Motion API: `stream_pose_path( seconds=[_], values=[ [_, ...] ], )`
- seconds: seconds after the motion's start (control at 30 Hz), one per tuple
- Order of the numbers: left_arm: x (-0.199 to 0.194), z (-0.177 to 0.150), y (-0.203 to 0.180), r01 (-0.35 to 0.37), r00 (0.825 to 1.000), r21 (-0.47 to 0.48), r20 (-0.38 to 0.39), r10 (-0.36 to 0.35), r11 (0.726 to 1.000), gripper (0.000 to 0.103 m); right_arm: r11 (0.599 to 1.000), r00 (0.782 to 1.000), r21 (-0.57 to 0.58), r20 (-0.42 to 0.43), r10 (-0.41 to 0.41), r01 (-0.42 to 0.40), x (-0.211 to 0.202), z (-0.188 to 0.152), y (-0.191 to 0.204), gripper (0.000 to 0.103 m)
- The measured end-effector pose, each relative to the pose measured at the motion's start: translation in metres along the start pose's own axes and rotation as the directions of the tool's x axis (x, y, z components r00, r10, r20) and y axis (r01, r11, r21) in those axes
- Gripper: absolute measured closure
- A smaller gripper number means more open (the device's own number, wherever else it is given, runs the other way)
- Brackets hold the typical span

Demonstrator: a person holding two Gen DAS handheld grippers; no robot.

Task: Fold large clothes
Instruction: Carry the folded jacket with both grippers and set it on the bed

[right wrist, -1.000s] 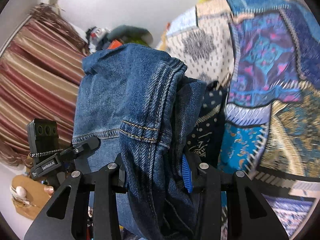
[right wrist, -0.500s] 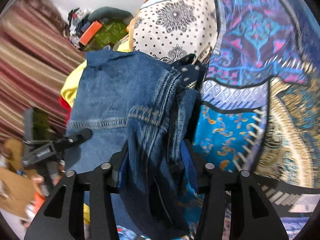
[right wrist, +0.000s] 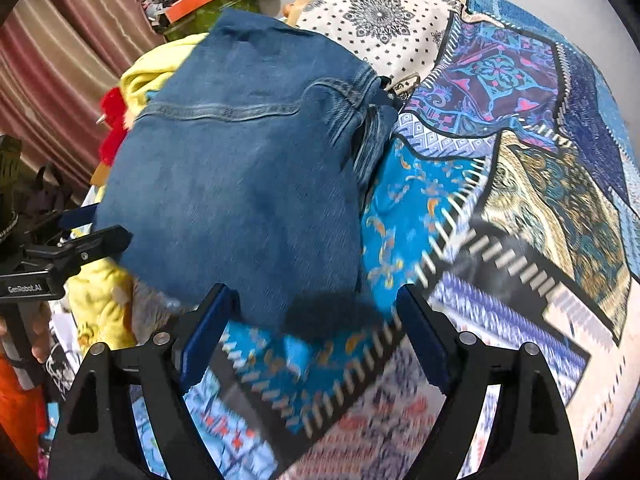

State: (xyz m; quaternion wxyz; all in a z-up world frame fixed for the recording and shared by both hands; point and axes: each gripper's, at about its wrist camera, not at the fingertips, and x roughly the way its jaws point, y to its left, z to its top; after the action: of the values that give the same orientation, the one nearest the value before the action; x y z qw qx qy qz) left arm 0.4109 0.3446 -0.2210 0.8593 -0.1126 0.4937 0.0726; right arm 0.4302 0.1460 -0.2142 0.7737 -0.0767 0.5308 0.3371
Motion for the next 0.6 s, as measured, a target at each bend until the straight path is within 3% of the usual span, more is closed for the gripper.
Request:
stream_pose_path(
  seconds=[0.17, 0.33, 0.47, 0.53, 0.57, 0.6],
  values=[
    [-0.059, -0.001, -0.017, -0.006, 0.995, 0.005, 0.1, 0.005, 1.0, 0.005, 1.0, 0.994, -0.005, 0.111, 0.017, -0.017, -0.06, -0.006, 0.012, 0.021],
    [-0.147, 0.001, -0.04, 0.019, 0.958, 0.033, 0.284, -0.027, 0.999, 0.005, 0.999, 0.952, -0.022, 0.305, 0.038, -0.033, -0.152, -0.013, 0.03, 0.021],
    [-0.224, -0.017, -0.063, 0.043, 0.892, 0.071, 0.446, -0.07, 0.997, 0.005, 0.998, 0.89, -0.052, 0.453, 0.054, -0.034, -0.221, -0.029, 0.049, 0.021],
    [-0.263, -0.033, -0.075, 0.039, 0.841, 0.086, 0.535, -0.079, 0.996, 0.005, 0.997, 0.848, -0.063, 0.525, 0.071, -0.045, -0.251, -0.041, 0.06, 0.021],
    [-0.273, -0.038, -0.078, 0.037, 0.825, 0.09, 0.559, -0.081, 0.995, 0.005, 0.996, 0.829, -0.07, 0.553, 0.078, -0.047, -0.264, -0.048, 0.065, 0.021],
    [-0.291, -0.048, -0.084, 0.033, 0.795, 0.098, 0.601, -0.085, 0.995, 0.005, 0.996, 0.803, -0.081, 0.59, 0.085, -0.046, -0.281, -0.058, 0.072, 0.02]
  ],
)
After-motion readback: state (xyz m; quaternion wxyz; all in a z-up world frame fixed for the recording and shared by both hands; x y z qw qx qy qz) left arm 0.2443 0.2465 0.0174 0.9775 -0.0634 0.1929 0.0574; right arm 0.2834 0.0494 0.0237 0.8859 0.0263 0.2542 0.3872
